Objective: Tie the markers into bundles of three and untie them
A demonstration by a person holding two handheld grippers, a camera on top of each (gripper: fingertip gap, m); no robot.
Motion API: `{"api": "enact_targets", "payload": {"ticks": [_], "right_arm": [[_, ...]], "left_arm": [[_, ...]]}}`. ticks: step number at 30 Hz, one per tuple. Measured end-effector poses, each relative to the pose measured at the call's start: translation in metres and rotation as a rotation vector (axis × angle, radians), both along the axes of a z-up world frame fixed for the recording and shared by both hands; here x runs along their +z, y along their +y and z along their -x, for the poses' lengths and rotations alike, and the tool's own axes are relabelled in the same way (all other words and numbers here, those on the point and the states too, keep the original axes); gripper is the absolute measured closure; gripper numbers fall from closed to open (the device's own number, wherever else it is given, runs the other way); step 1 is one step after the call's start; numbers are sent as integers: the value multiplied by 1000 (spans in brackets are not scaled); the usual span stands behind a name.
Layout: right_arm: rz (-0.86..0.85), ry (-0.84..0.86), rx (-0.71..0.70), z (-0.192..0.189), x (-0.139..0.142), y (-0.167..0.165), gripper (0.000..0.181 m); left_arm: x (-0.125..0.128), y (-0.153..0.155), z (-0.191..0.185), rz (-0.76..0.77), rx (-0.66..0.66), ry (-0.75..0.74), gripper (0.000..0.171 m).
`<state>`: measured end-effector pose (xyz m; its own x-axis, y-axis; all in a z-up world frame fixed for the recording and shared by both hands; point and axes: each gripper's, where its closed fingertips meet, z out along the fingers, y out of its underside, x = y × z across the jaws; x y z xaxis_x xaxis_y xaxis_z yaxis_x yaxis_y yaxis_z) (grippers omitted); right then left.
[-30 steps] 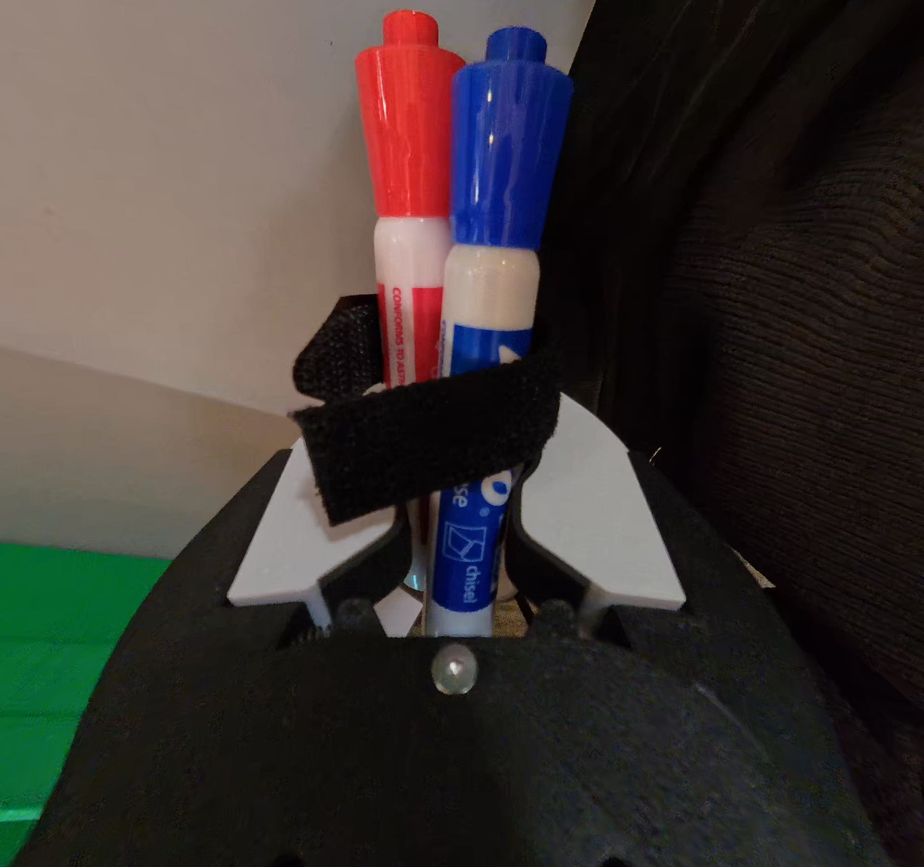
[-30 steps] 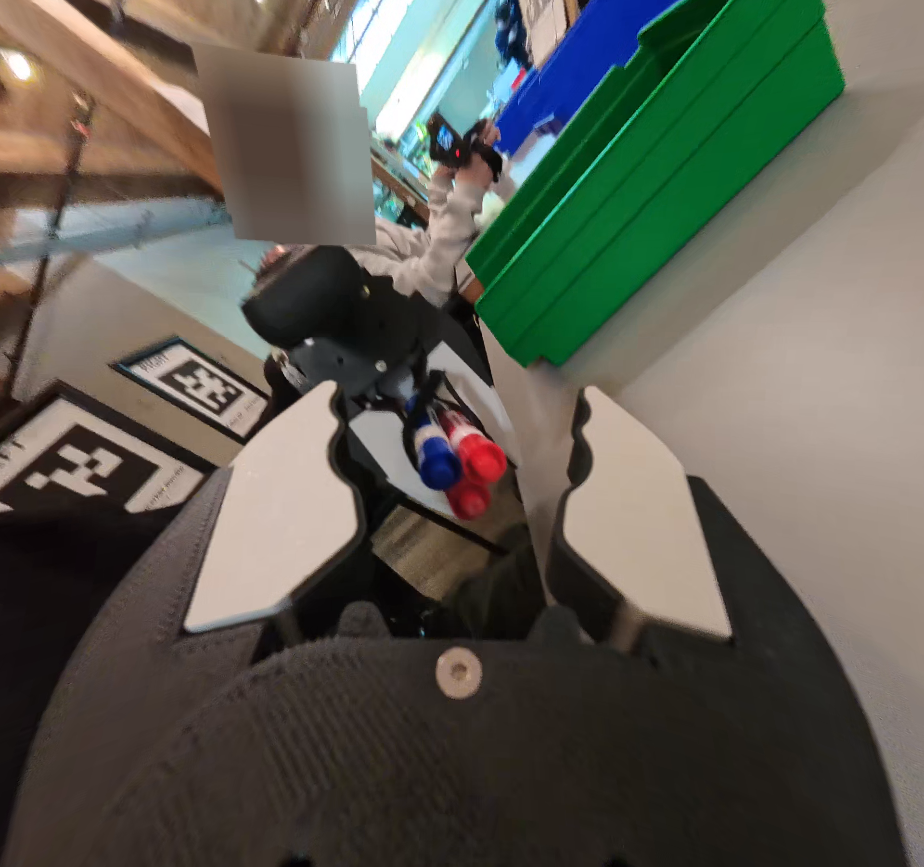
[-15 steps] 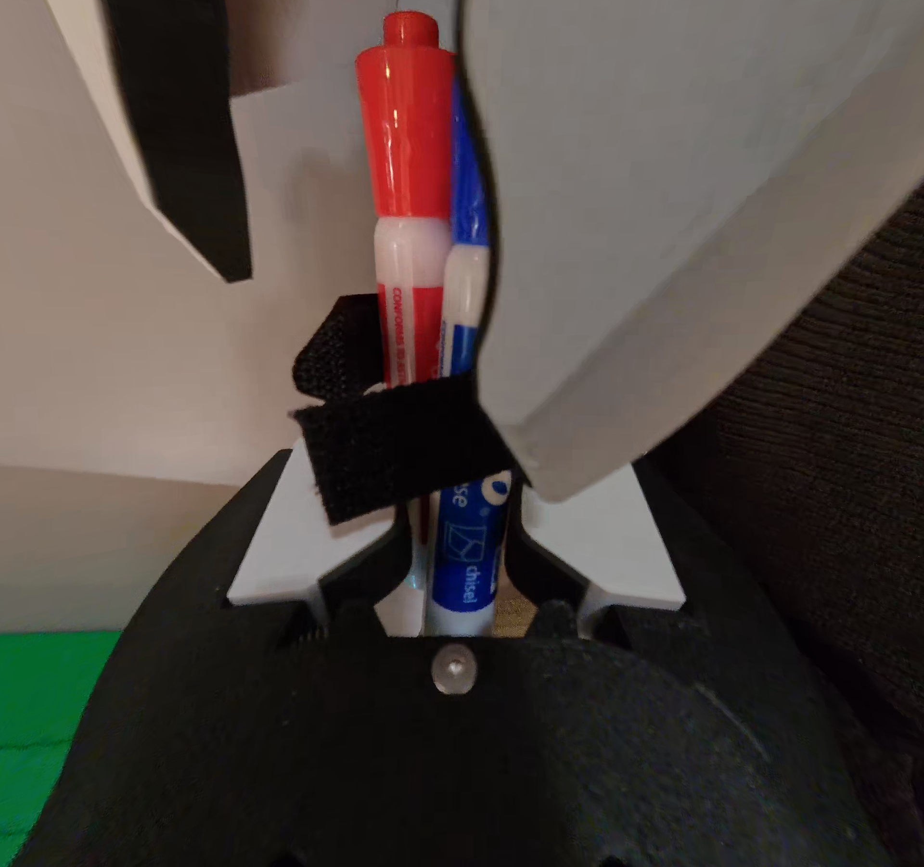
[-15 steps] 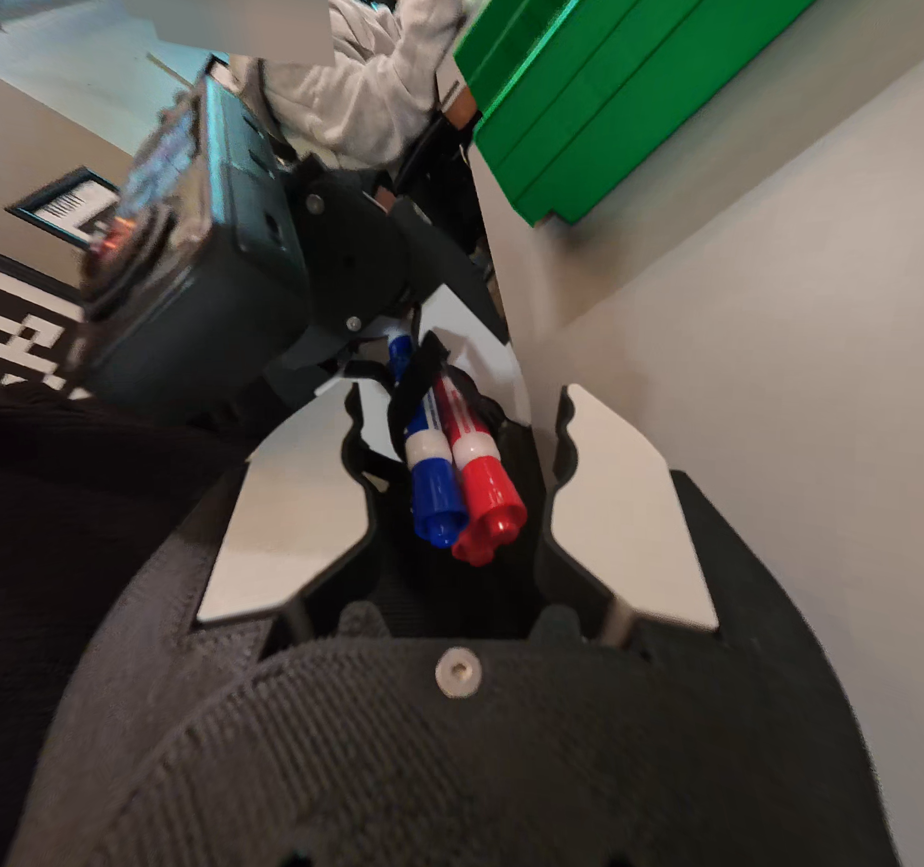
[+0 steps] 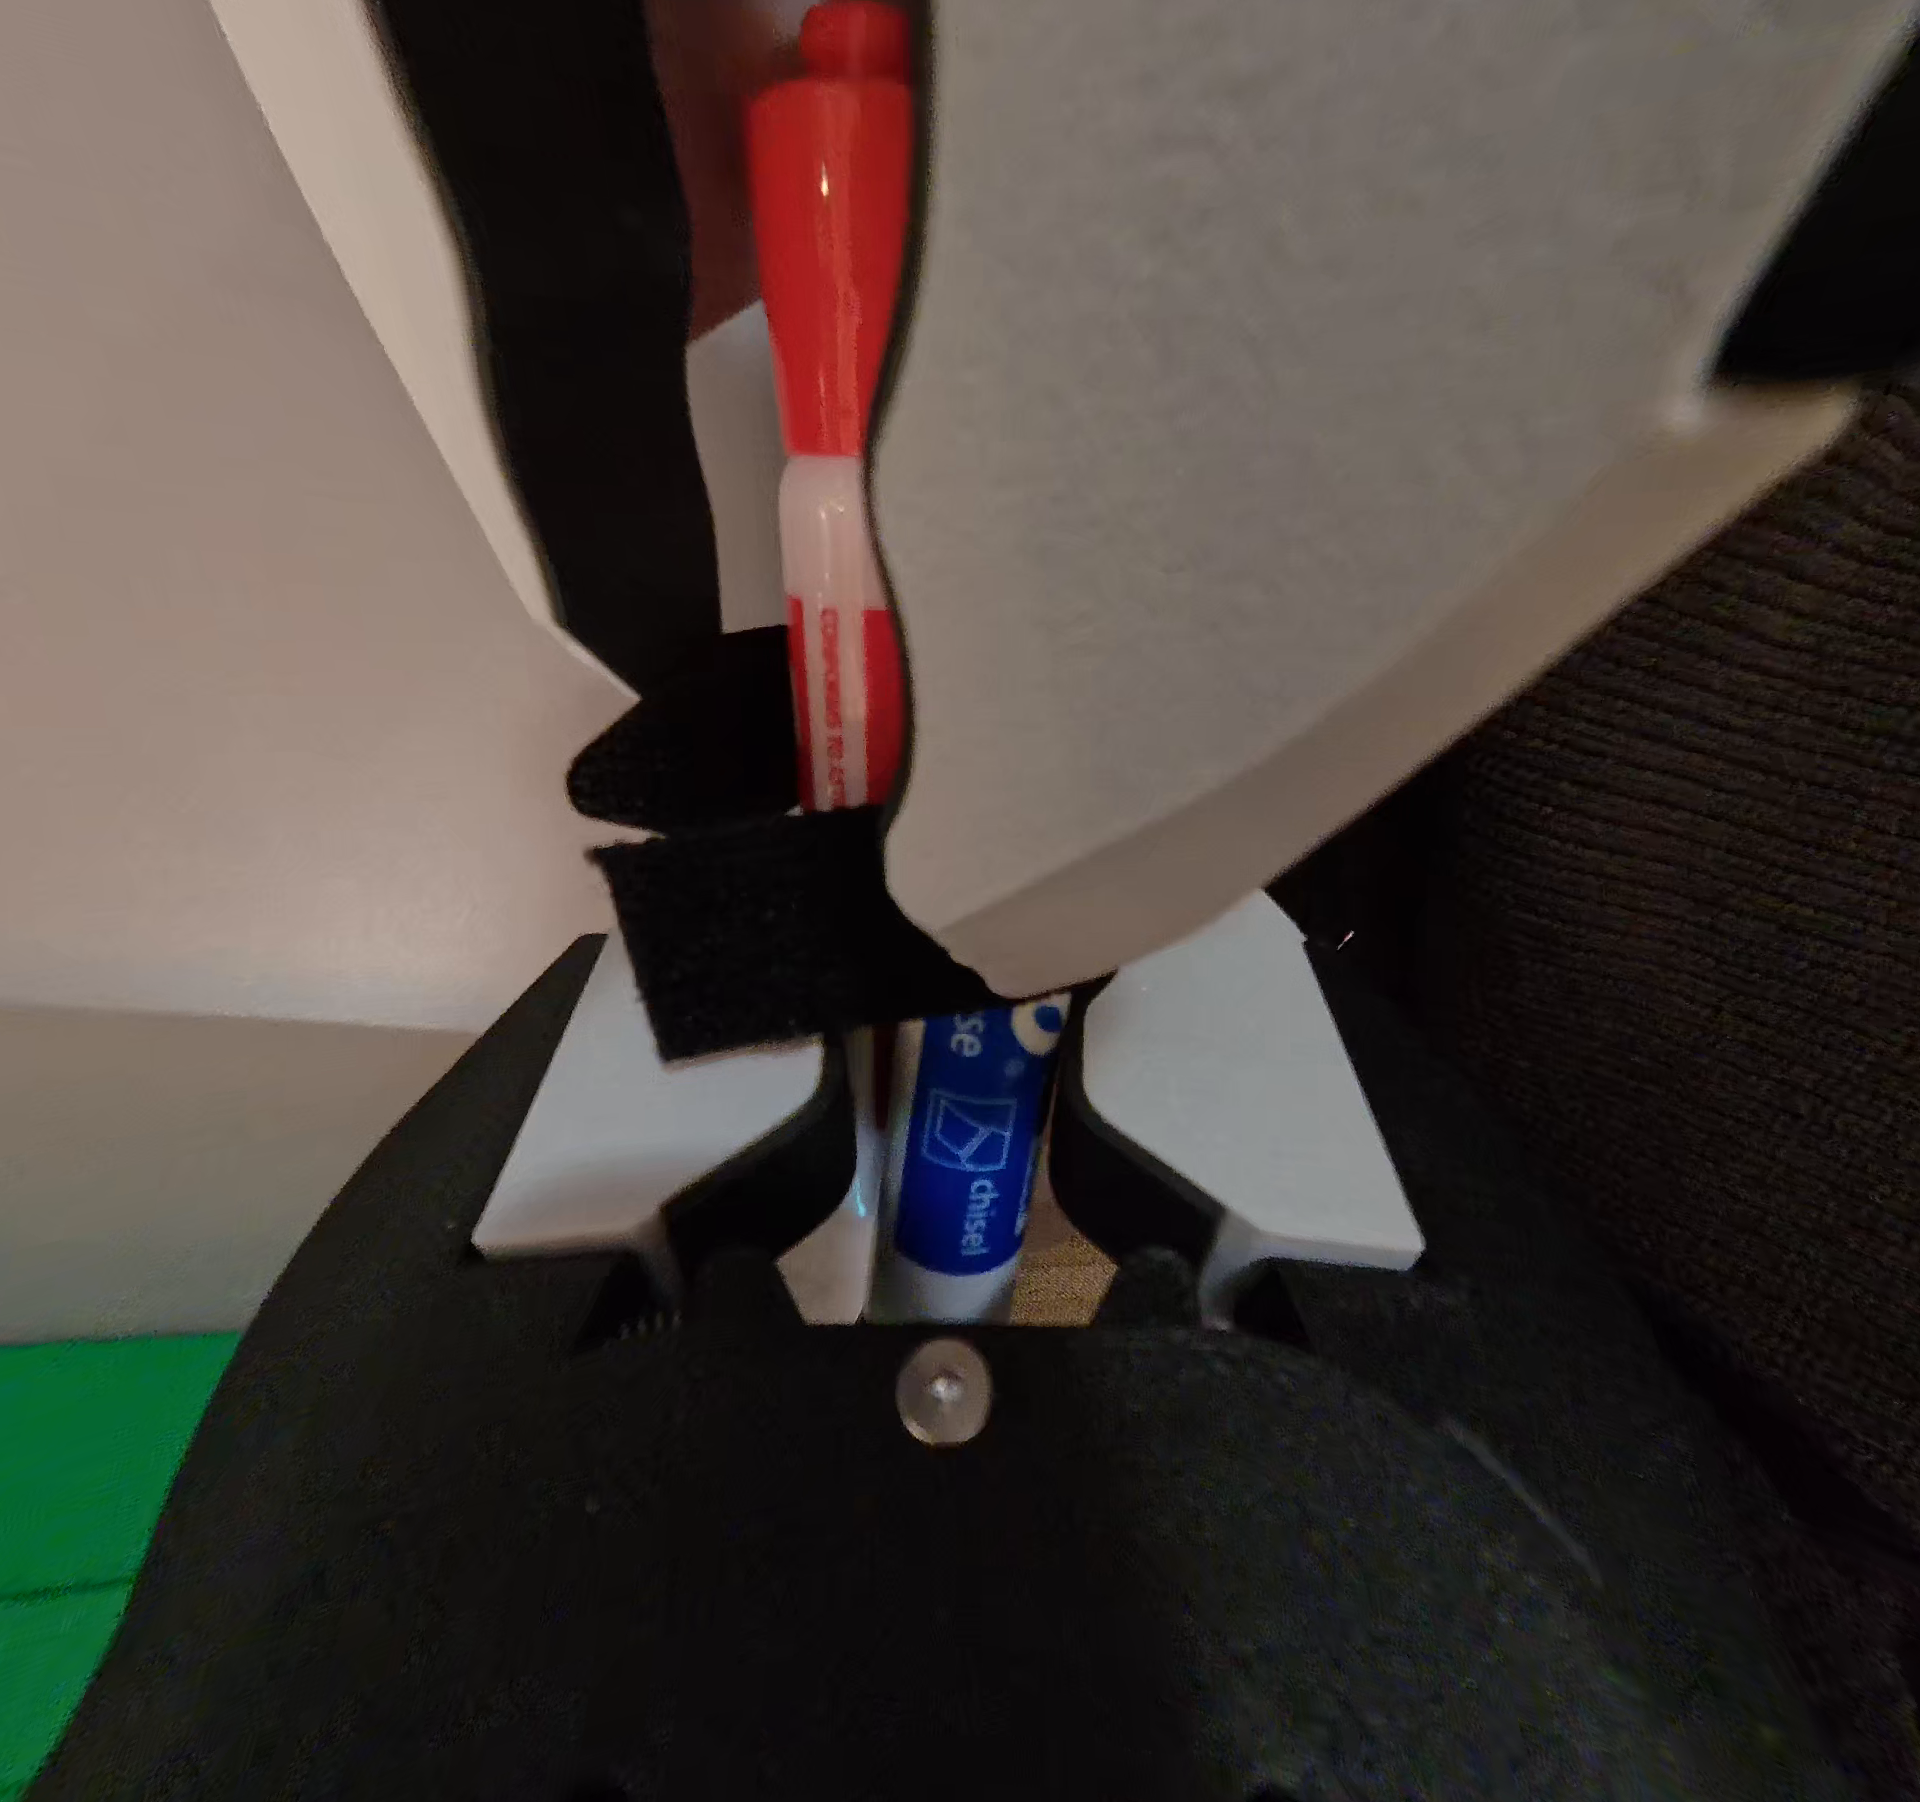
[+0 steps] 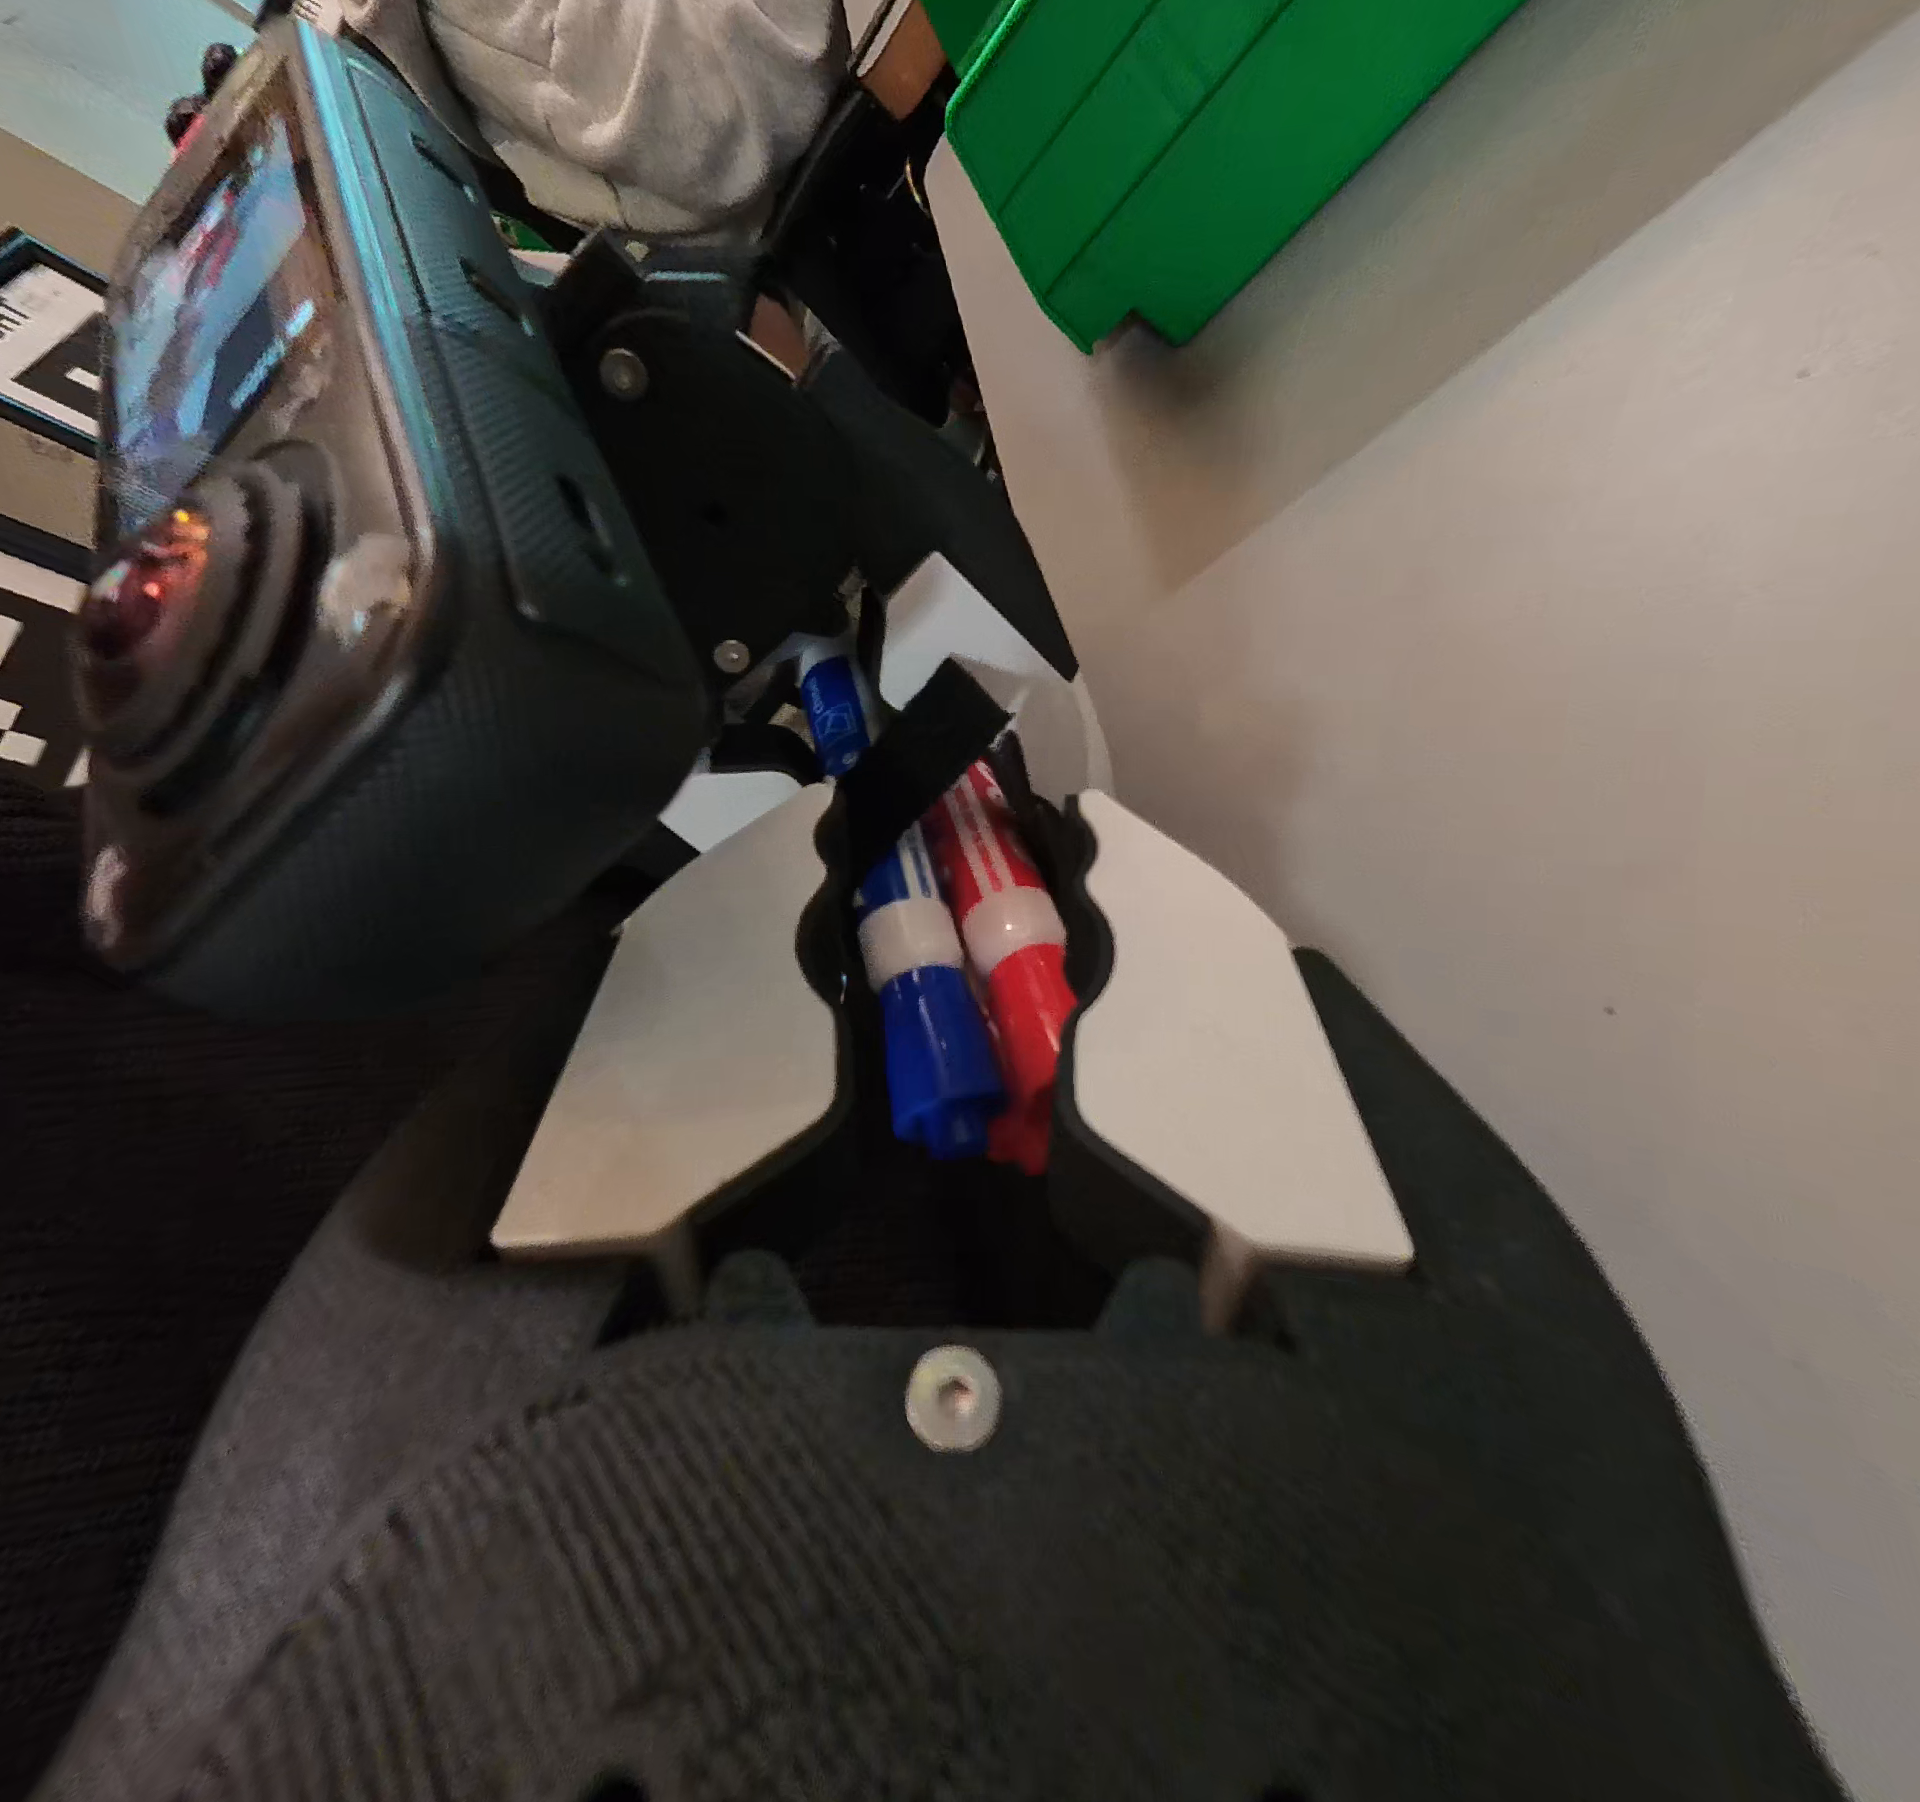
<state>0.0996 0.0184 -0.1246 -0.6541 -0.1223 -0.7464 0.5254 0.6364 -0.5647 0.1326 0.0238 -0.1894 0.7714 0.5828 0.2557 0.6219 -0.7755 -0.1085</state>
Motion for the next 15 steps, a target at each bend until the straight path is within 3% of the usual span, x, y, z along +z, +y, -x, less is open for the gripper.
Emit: {"api": "enact_targets", "payload": {"ticks": [15], "right_arm": [[-6, 13, 2, 0, -4, 0, 168]], "left_arm": [[0, 3, -2, -2, -13, -7, 129]]}}
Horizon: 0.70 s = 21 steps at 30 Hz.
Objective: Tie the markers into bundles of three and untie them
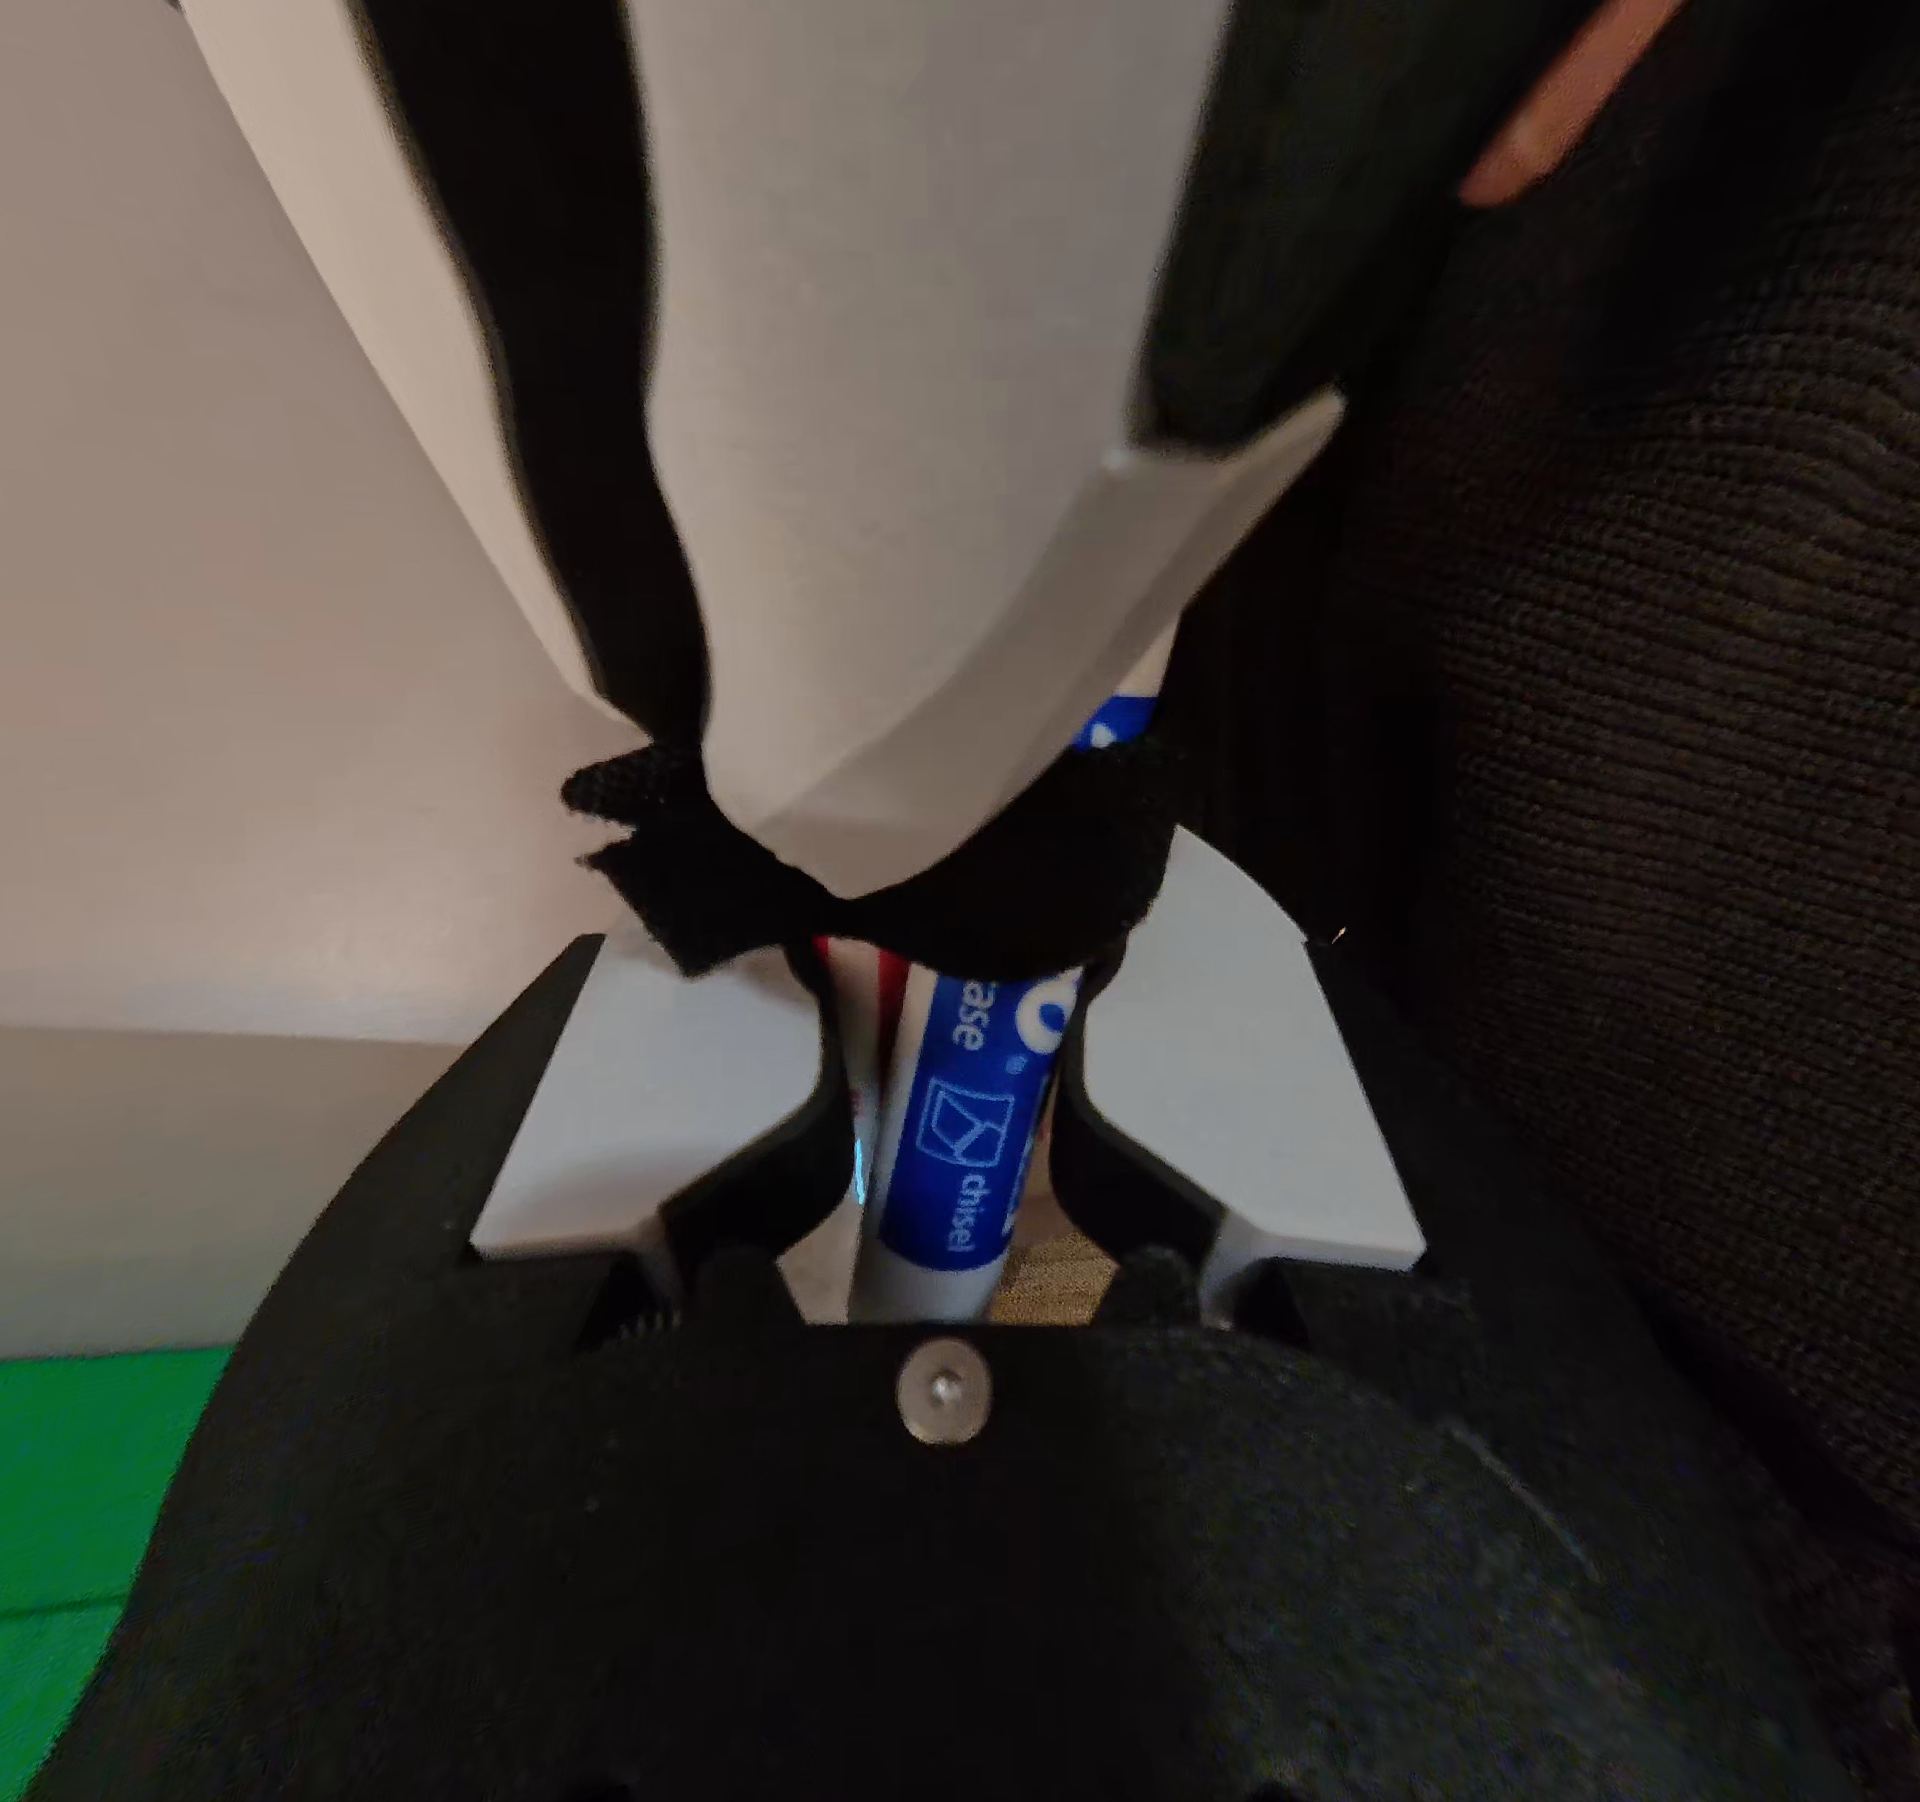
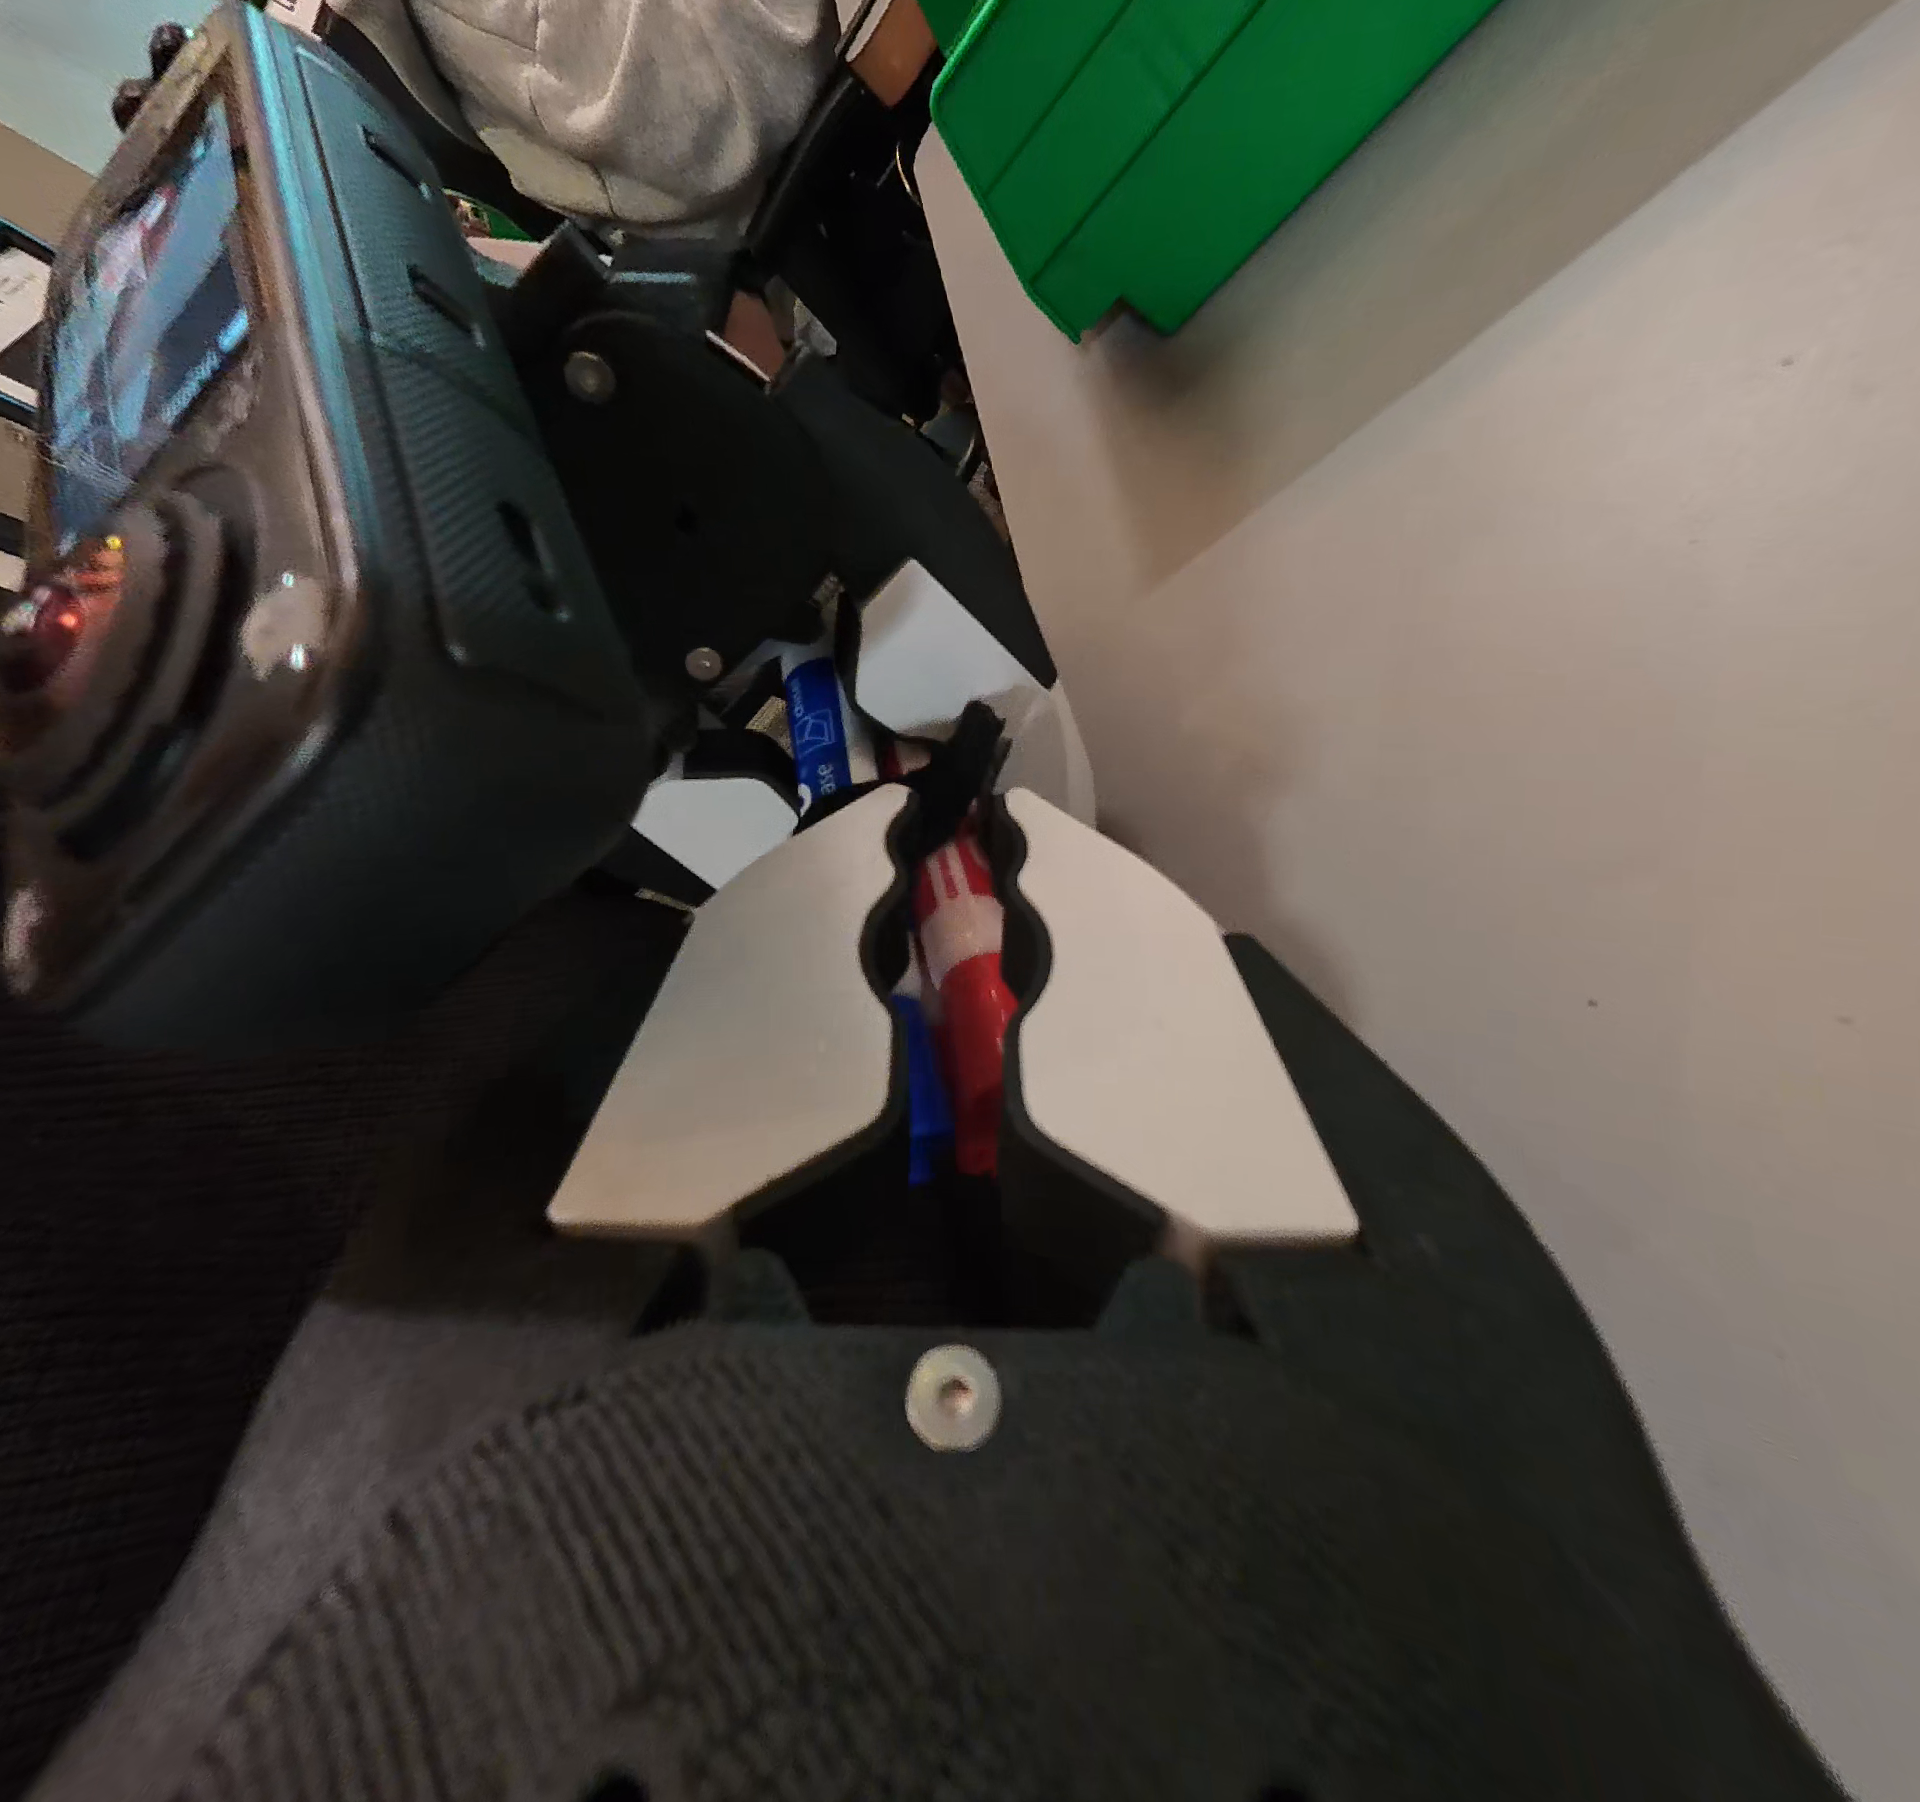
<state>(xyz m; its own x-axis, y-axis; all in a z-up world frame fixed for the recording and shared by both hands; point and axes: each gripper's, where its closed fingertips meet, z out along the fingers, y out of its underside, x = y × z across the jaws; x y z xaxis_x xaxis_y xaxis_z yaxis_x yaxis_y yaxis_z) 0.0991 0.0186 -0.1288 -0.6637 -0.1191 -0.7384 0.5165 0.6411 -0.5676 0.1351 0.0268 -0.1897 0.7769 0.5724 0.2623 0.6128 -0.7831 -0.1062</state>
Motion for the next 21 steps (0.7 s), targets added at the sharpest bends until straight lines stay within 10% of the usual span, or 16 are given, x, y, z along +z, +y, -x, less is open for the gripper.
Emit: {"api": "enact_targets", "payload": {"ticks": [21], "right_arm": [[105, 81, -33, 32, 0, 4, 177]], "left_arm": [[7, 3, 45, -200, 128, 167, 120]]}}
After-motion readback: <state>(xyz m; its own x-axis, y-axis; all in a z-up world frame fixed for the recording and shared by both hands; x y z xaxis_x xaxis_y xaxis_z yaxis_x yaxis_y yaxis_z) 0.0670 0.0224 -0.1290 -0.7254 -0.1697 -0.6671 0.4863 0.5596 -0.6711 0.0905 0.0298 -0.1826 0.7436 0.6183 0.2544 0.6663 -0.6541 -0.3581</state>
